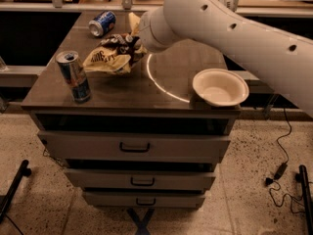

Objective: Move brown chip bag near redbull can

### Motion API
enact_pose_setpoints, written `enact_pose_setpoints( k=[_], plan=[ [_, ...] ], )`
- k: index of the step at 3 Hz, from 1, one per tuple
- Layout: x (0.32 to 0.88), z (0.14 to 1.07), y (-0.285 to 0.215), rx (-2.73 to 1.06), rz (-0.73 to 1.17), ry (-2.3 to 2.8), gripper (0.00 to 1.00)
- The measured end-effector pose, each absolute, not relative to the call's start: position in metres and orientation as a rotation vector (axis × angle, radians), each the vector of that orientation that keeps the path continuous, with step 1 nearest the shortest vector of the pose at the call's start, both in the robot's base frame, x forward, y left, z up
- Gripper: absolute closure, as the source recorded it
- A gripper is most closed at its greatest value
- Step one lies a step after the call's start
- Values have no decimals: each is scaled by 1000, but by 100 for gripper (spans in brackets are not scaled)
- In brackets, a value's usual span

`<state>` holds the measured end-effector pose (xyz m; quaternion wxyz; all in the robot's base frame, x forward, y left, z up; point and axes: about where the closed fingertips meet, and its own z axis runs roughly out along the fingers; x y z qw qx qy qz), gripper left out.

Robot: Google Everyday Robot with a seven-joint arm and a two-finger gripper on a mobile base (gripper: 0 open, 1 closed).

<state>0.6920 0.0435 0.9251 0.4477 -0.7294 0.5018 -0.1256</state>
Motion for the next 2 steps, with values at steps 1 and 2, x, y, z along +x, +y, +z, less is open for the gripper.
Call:
enact_pose_setpoints(
  k=[1,2],
  plan=[
    [685,913,52,-1842,-300,1252,98],
    [683,907,54,-1852,-294,1264,76]
  ],
)
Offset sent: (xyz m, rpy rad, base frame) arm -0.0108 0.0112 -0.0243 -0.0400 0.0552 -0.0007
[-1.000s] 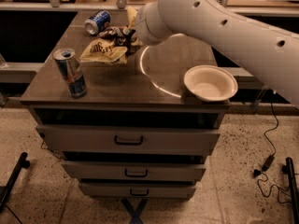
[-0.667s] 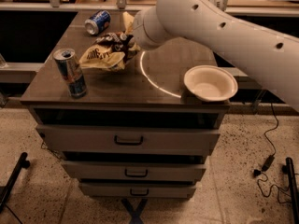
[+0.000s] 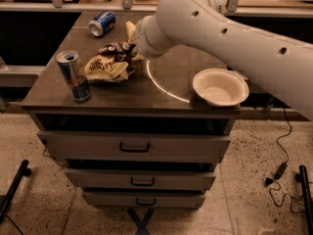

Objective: Move brown chip bag near redbull can

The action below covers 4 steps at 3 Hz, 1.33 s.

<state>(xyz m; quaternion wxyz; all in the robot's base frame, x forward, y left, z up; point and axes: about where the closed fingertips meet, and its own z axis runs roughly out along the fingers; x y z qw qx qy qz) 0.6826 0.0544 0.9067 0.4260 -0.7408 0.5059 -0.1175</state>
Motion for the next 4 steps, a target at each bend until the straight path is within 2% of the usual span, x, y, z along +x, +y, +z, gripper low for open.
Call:
enact_pose_setpoints(
  k=[2,3,4],
  plan=[
    [680,900,59,-1864,-259,1265,30],
    [680,899,61,-1867,-257,1263,1],
    [680,899,62,-1868,-256,1263,0]
  ],
)
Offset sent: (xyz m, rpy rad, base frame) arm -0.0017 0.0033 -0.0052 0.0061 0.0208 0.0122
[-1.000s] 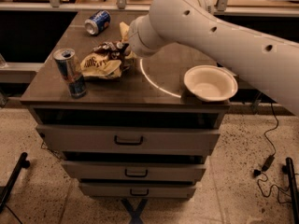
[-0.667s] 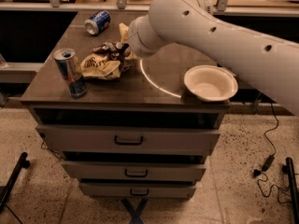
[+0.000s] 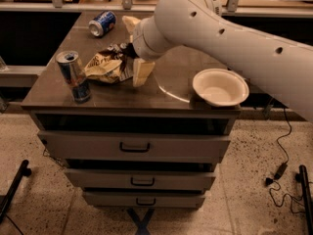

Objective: Move brown chip bag near redbull can

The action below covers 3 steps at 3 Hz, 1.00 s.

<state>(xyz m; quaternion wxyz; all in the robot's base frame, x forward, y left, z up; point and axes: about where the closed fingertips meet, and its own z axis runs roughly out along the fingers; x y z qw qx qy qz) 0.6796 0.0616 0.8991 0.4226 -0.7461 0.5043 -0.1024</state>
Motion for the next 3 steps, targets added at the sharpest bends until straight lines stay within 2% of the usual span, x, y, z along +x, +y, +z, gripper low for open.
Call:
enact_pose_setpoints(
  k=[1,3],
  plan=[
    [679,904,57,-1856,-259,1270,0],
    [662,972,15,-1711,-376,1254,0]
  ],
)
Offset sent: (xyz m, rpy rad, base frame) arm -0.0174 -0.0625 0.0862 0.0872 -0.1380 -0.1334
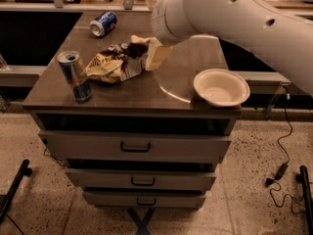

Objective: Move brown chip bag near redbull can

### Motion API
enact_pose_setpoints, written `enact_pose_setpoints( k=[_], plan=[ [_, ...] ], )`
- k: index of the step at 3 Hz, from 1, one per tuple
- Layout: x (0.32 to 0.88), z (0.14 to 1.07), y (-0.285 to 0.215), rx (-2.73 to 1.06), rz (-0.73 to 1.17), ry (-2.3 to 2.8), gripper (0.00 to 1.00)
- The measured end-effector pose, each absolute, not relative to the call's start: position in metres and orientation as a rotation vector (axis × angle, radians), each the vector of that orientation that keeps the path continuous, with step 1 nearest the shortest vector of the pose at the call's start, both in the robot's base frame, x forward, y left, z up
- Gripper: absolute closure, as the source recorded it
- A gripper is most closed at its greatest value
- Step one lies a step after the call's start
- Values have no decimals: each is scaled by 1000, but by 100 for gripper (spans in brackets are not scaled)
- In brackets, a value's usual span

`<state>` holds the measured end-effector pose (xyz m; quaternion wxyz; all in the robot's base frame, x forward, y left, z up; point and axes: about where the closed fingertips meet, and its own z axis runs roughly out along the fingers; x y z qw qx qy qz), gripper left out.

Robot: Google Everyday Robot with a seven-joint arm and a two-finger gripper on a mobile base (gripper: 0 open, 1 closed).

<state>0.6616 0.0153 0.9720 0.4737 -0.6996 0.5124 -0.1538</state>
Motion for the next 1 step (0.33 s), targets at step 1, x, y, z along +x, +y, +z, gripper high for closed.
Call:
enact_pose_setpoints(
  k=[1],
  plan=[
    [662,972,15,-1711,-376,1253,0]
  ],
)
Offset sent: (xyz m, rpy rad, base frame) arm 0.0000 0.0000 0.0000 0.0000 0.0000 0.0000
